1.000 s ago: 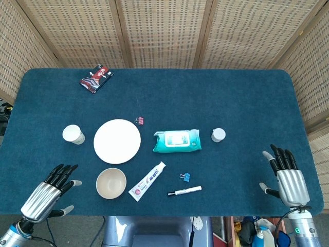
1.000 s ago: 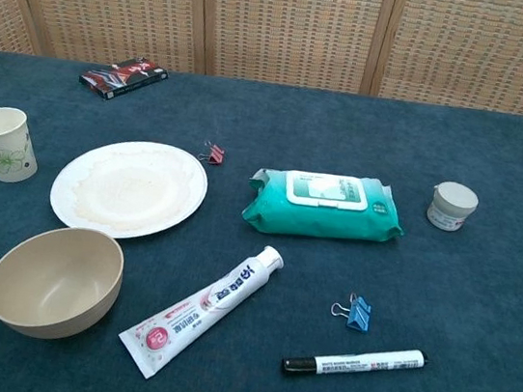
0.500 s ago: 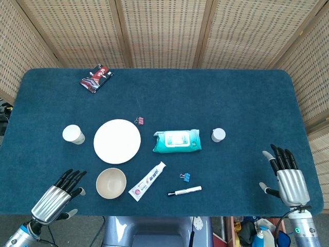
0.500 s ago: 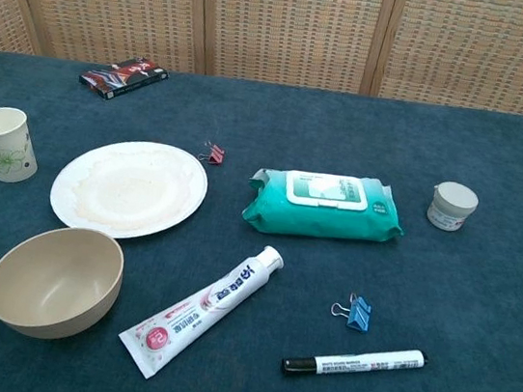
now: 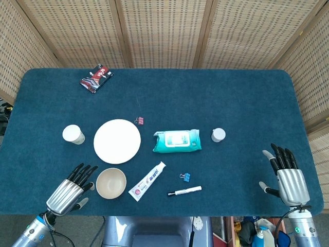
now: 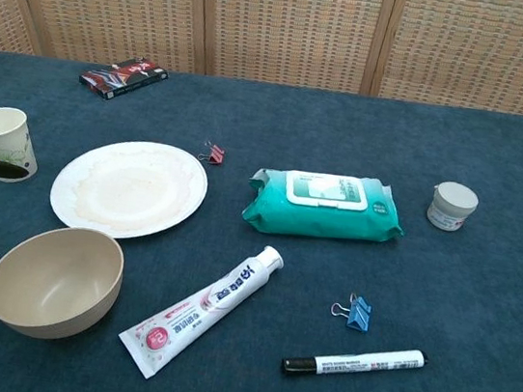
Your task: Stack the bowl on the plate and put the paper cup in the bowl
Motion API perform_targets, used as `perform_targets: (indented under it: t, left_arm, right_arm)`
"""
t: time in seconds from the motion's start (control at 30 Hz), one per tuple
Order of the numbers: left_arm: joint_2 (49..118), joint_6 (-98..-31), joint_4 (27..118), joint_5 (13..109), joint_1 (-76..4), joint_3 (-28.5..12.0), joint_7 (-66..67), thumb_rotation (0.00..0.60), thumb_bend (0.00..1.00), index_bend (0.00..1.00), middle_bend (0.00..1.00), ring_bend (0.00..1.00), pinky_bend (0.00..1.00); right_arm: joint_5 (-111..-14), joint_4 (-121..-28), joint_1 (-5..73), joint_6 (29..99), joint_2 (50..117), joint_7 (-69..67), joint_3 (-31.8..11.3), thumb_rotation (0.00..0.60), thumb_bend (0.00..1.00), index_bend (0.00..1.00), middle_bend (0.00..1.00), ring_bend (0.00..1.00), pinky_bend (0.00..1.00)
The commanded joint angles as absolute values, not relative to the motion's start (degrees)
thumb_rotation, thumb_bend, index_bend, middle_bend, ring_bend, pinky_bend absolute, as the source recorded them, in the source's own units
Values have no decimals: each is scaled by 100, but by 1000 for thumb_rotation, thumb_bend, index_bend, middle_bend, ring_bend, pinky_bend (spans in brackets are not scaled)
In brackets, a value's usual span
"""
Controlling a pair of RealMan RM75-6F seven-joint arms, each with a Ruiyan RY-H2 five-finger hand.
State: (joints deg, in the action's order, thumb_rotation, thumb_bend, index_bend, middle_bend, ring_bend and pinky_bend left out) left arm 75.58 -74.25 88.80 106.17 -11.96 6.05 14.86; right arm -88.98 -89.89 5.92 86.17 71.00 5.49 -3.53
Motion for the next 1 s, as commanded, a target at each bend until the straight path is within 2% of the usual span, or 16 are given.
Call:
perform_targets:
  t: [0.03,0.63,0.8,1.0]
  left_arm:
    - [7647,-7299,8888,10525,-1271,558,1562,600,275,450,0,0,0]
    - [7933,-6839,8930,10141,-1534,483,1815,600,313,469,0,0,0]
    - [8027,-6721,8893,10072,-1614,469,1958,600,319,527,0,0,0]
    - [8183,-6629,8809,9992,-1682,456,2081,600,385,622,0,0,0]
  right_arm:
    - [-8907,-9010,597,8633,7097,513,-366,600,134,123,0,0,0]
    - [-8851,-8976,568,8663,7063,510,-385,600,134,123,0,0,0]
    - [-8850,-8984,565,8664,7051,508,-383,600,134,123,0,0,0]
    - [-8841,-8986,560,8664,7033,478,-385,600,134,123,0,0,0]
